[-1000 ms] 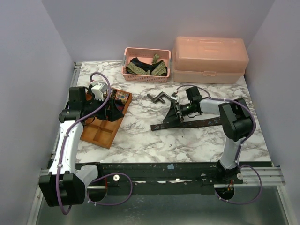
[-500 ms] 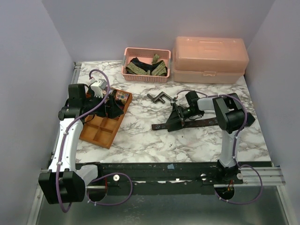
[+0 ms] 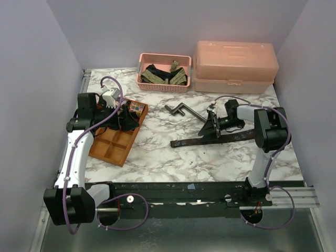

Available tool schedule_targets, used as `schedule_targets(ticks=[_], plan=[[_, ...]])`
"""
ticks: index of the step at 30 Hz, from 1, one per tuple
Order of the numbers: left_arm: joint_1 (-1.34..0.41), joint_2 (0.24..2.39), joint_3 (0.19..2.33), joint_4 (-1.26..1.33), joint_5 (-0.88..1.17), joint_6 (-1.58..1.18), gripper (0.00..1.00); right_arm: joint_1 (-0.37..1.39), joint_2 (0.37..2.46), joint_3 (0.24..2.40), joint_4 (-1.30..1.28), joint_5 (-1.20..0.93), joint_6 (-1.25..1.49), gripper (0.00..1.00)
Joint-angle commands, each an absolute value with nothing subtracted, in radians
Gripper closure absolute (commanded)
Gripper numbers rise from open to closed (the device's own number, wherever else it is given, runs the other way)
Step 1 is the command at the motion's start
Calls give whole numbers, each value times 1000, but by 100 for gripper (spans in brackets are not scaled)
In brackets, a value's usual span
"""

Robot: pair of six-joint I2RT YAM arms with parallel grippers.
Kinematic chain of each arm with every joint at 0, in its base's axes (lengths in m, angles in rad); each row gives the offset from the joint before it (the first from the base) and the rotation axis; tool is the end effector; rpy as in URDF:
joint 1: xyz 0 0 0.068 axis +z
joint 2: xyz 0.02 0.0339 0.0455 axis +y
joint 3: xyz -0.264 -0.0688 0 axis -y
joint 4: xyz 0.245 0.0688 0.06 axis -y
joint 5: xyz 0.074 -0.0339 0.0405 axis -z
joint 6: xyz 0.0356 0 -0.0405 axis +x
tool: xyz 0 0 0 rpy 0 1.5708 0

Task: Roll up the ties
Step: Flatten out the tie at the center of the board.

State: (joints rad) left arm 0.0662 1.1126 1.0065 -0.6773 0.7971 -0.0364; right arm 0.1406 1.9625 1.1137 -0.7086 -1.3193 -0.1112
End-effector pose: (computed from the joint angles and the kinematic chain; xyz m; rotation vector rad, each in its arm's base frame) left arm 0.2245 -0.0106 0.3142 0.2709 2.2121 -0.9107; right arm 0.3208 0.0802 0.1304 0.3237 -2.4554 -1.9207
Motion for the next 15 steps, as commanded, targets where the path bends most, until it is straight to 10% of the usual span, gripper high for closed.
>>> schedule_targets(ticks=[1, 15], plan=[[66, 1124, 1032, -663, 830, -21, 2, 87, 2014, 1138, -830, -1246, -270, 0], [44, 1149, 1019, -645, 820, -5, 1, 78, 2052, 1203, -901, -1277, -329, 0]])
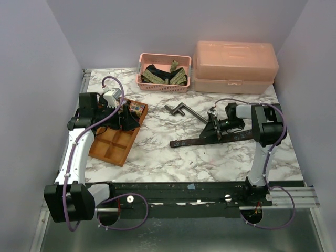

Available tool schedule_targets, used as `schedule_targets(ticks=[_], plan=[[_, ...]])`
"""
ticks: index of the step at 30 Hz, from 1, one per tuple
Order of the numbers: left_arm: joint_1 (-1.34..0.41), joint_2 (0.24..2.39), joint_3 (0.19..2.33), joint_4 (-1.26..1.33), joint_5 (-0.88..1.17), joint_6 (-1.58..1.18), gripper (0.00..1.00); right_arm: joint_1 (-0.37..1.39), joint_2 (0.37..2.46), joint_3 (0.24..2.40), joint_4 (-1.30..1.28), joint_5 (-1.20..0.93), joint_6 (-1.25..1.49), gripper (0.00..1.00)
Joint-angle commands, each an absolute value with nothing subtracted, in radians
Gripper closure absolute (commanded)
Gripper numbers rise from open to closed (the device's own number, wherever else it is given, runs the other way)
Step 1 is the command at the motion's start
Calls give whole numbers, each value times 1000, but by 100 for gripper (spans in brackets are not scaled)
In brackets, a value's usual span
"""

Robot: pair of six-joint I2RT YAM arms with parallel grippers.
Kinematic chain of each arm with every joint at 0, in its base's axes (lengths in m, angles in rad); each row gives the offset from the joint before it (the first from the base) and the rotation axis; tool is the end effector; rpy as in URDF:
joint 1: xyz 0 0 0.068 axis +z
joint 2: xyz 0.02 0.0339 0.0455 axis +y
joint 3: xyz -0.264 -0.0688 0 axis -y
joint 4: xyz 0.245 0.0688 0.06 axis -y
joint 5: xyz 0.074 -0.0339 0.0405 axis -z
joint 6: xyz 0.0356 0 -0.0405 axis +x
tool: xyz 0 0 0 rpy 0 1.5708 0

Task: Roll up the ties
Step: Flatten out the tie at the center of the board.

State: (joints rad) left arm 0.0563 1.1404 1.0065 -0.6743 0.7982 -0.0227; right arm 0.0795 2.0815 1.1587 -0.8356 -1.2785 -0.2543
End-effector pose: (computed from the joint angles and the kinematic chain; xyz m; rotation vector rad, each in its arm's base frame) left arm 0.2300 -0.0126 0.3087 0.2869 2.2296 -0.9197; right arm 0.3253 0.0601 0.1019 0.2404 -2.4684 -1.8524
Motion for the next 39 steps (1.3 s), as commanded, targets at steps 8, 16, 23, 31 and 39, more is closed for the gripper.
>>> schedule_targets(ticks=[8, 16, 23, 31, 39], plan=[[3, 1170, 1020, -624, 807, 26, 1, -64, 2049, 1266, -1190, -1268, -554, 0], [-46, 1191, 1033, -617, 782, 38, 2, -109, 2125, 1254, -1157, -1246, -592, 0], [-50, 1208, 1043, -624, 768, 55, 2, -109, 2192, 1224, -1012, -1195, -527, 0], [-95, 1221, 1037, -610, 715, 117, 1, -110, 2046, 1283, -1096, -1228, -500, 0], [-222, 1173, 985, -534, 675, 117, 2, -112, 1870, 1322, -1183, -1124, -513, 0]])
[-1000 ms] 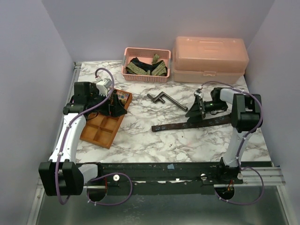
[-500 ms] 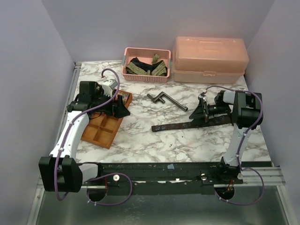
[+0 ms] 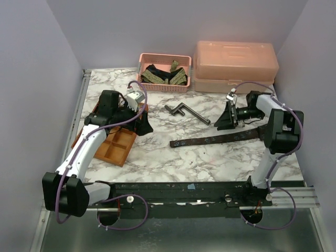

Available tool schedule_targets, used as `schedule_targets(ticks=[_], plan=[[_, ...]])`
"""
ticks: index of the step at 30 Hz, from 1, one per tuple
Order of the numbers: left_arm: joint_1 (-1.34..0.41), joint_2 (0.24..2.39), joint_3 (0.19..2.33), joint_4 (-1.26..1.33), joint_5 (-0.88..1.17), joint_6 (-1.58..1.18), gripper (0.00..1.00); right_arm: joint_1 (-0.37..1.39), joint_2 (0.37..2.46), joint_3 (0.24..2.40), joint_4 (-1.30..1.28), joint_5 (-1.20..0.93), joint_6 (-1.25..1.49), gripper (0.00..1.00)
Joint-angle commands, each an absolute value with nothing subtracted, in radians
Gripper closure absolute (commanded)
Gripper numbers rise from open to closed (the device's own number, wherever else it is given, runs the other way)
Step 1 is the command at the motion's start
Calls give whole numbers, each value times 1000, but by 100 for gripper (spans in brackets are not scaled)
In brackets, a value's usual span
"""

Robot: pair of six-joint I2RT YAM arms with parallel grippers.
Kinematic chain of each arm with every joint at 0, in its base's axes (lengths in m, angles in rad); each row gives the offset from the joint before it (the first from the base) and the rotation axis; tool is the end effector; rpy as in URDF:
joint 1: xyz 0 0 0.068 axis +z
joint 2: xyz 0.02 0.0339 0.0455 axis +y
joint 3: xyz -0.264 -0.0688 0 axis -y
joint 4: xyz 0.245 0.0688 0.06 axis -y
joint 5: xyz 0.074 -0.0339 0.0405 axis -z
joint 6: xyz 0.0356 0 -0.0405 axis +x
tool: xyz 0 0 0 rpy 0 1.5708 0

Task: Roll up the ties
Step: Flatten out the tie at the center of the board.

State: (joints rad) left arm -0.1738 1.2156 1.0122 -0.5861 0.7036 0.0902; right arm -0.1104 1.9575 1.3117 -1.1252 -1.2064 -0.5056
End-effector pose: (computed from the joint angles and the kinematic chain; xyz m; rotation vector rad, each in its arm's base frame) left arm 0.2437 -0.0662 0.2985 0.6347 2.1907 -0.8659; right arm 0.3357 -0.0037 0.1735 -0.3125 2.4183 1.6709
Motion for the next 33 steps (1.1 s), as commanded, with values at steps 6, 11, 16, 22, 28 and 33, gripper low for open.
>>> schedule_targets(ticks=[6, 11, 16, 22, 28, 33], plan=[[-229, 1119, 936, -437, 705, 68, 2, -149, 1827, 1212, -1169, -1160, -487, 0], [-229, 1107, 938, -459, 722, 60, 1, -183, 1844, 1154, -1047, -1202, -384, 0], [-229, 1104, 945, -490, 705, 82, 2, -185, 1866, 1108, -907, -1229, -273, 0], [-229, 1121, 967, -509, 688, 109, 1, -184, 1910, 1060, -870, -1258, -297, 0], [-229, 1155, 998, -521, 691, 117, 1, -184, 1916, 982, -729, -1245, -265, 0], [-229, 1180, 1014, -532, 692, 117, 2, -184, 1951, 958, -635, -1249, -206, 1]])
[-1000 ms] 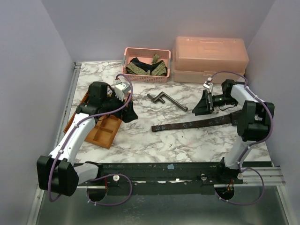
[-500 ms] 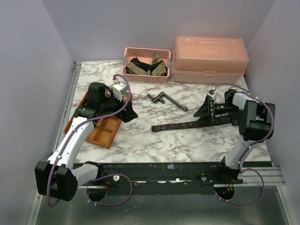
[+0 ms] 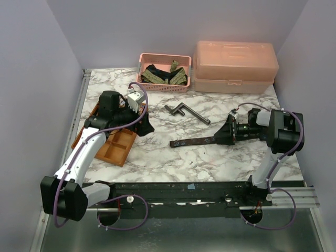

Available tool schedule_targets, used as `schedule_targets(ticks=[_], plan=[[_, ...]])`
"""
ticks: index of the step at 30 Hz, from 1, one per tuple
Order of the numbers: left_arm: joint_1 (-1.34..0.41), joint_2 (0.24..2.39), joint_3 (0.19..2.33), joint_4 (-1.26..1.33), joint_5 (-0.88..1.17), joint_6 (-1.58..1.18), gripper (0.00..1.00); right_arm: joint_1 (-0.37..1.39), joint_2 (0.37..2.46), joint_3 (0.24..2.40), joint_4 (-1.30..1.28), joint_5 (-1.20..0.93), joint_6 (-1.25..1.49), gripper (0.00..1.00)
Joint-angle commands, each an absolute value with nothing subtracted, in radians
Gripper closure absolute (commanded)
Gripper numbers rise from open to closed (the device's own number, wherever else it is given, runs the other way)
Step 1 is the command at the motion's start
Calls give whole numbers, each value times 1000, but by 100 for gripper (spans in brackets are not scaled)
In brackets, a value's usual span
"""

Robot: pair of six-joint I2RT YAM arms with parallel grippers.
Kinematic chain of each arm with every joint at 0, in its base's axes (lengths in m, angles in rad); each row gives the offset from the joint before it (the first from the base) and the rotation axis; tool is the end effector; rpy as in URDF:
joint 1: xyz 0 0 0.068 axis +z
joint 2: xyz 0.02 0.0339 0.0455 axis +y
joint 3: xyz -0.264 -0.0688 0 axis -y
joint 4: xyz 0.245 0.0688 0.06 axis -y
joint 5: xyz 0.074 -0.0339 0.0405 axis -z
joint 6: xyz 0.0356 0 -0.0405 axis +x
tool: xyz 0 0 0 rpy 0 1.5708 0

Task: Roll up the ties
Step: Flatten out the tie at the center of the board.

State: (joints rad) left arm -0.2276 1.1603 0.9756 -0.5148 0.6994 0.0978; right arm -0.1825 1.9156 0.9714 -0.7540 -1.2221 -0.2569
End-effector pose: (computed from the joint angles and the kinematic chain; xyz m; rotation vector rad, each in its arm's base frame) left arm 0.2325 -0.0774 0.3044 0.7182 2.0909 -0.8590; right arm 0.2918 -0.0198 0.1132 0.0183 2.4561 1.7116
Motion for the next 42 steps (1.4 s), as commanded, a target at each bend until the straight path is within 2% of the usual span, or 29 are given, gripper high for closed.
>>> schedule_targets(ticks=[1, 11, 16, 22, 25, 29, 33, 38, 42], plan=[[-229, 1183, 1015, -533, 691, 118, 1, -184, 1960, 959, -637, -1253, -208, 1], [-229, 1197, 1029, -538, 684, 118, 2, -184, 2040, 956, -669, -1296, -206, 1], [-229, 1187, 1031, -549, 685, 126, 1, -184, 2057, 1026, -830, -1352, -333, 1], [-229, 1177, 1027, -546, 697, 128, 2, -184, 1984, 1132, -1070, -1371, -516, 5], [-229, 1176, 1029, -538, 700, 123, 1, -188, 1896, 1134, -977, -1264, -393, 7], [-229, 1167, 1026, -528, 700, 118, 2, -199, 1693, 1076, -707, -973, -87, 10], [-229, 1157, 1013, -517, 700, 116, 2, -198, 1555, 1031, -597, -796, -2, 10], [-229, 1147, 994, -511, 698, 124, 2, -198, 1541, 1013, -578, -630, -14, 8], [-230, 1158, 992, -510, 702, 120, 1, -198, 1580, 1013, -555, -626, -18, 7]])
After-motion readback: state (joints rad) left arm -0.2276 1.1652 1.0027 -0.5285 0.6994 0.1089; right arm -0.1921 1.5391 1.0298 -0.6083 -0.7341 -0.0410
